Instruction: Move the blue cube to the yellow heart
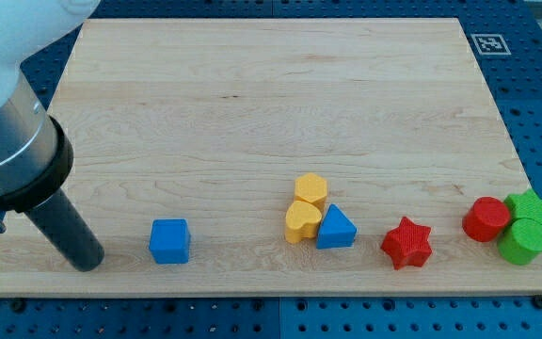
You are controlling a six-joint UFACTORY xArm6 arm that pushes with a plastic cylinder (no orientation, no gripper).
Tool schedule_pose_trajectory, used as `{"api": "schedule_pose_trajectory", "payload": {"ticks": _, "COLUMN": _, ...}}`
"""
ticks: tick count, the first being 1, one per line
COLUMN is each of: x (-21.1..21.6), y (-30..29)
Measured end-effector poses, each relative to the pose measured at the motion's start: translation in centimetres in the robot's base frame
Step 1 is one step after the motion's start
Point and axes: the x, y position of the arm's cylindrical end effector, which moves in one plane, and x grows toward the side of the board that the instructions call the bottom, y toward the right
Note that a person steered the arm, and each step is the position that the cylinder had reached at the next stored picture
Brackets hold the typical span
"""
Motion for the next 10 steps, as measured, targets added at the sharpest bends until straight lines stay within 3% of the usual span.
{"api": "schedule_pose_trajectory", "payload": {"ticks": 4, "x": -0.5, "y": 3.5}}
{"api": "schedule_pose_trajectory", "payload": {"ticks": 7, "x": -2.0, "y": 10.6}}
{"api": "schedule_pose_trajectory", "payload": {"ticks": 10, "x": -0.8, "y": 15.0}}
